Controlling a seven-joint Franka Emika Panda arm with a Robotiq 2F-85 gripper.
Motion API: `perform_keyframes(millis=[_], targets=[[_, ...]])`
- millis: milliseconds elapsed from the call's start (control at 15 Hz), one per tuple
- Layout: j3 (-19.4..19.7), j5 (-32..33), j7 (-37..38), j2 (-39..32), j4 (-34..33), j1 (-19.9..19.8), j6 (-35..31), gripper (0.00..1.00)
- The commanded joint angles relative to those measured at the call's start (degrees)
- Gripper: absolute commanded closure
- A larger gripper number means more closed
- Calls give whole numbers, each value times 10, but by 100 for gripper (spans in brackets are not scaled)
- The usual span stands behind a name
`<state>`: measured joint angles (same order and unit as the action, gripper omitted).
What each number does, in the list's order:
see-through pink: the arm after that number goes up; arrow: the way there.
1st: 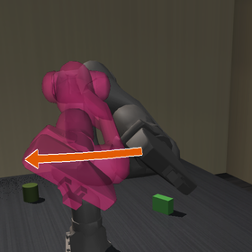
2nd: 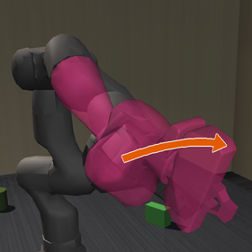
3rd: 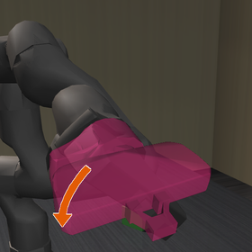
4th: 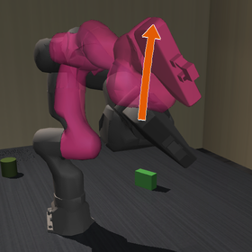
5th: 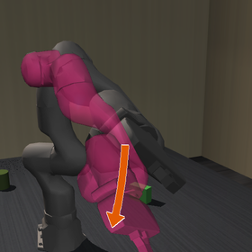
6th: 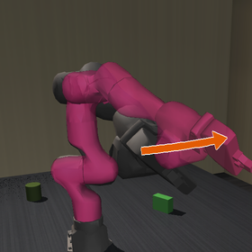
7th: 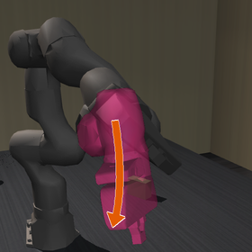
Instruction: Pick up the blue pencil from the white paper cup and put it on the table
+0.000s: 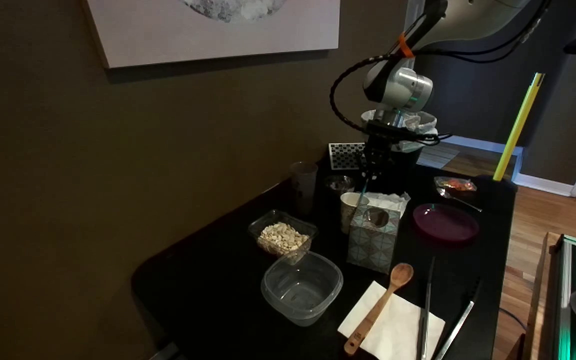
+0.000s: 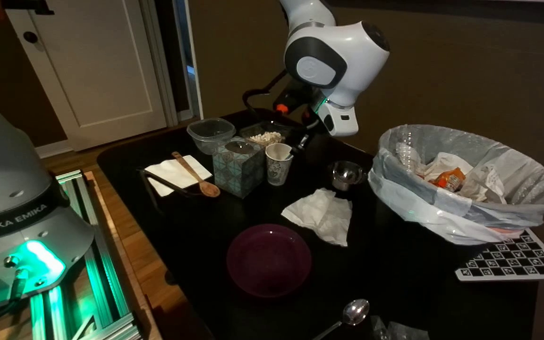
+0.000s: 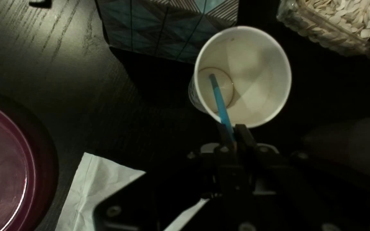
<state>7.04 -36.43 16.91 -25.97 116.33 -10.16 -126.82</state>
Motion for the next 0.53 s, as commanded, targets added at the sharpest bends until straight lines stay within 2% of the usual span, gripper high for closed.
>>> perform_keyframes(millis=[0, 467], targets=[[6, 25, 22, 29, 16, 14, -3, 98], [5, 78, 51, 78, 23, 31, -6, 98]])
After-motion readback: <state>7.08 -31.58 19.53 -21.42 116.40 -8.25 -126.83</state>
